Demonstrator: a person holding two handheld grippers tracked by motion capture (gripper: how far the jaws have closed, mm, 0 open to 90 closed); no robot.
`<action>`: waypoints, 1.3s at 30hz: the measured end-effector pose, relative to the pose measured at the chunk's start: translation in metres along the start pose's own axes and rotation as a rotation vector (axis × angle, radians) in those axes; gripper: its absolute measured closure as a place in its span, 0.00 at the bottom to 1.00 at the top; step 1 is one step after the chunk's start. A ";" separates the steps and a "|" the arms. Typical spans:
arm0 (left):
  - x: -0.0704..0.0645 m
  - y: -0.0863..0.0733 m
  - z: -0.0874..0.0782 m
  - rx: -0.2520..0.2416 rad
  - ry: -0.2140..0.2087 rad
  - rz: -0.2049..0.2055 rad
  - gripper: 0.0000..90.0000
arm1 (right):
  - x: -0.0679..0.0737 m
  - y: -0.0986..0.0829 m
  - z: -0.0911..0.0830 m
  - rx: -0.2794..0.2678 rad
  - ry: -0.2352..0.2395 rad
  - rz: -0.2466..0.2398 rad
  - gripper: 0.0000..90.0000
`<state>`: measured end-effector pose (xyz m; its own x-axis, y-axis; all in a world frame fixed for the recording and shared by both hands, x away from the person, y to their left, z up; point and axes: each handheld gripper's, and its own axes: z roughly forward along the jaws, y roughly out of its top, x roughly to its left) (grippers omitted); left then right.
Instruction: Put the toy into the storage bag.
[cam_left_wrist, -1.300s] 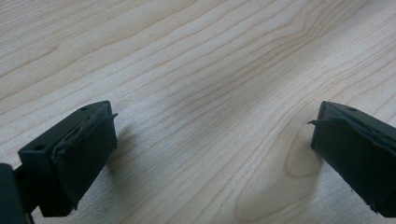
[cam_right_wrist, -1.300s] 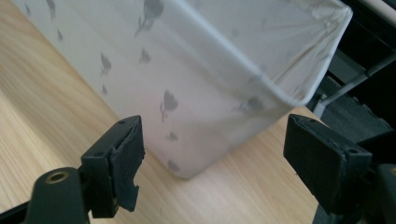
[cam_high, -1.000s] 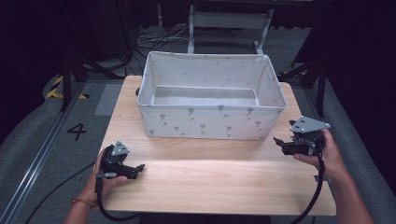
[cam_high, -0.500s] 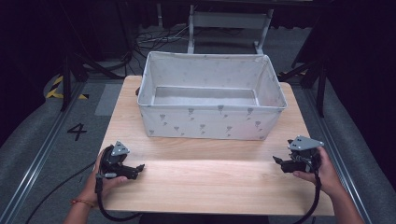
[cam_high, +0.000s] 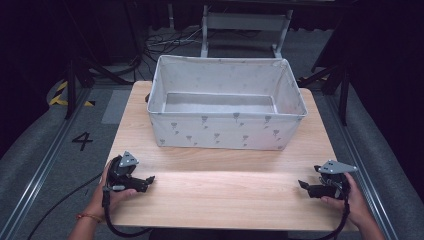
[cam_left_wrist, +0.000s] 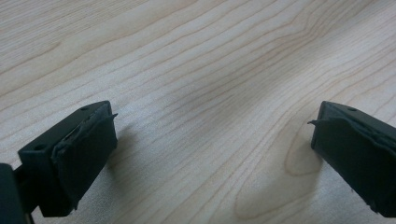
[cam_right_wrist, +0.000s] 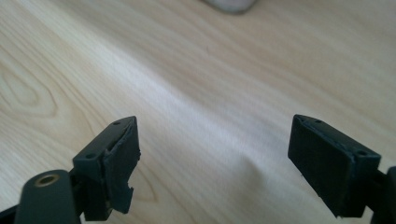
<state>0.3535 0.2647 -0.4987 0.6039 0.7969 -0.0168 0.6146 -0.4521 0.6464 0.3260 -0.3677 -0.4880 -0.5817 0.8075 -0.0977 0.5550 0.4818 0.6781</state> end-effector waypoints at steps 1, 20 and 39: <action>0.000 0.000 0.000 -0.002 0.002 0.002 0.01 | 0.000 -0.003 0.001 0.005 0.002 0.002 0.19; -0.001 0.000 0.000 0.001 0.009 -0.015 0.01 | -0.006 -0.022 0.003 -0.057 0.015 0.151 0.16; -0.001 0.000 0.000 0.002 0.011 -0.012 0.00 | -0.006 -0.021 0.005 -0.037 -0.008 0.174 0.08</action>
<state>0.3530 0.2639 -0.4986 0.5909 0.8066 -0.0159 0.6227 -0.4434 0.6447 0.3210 -0.3813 -0.5054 -0.4741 0.8803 0.0174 0.6241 0.3220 0.7119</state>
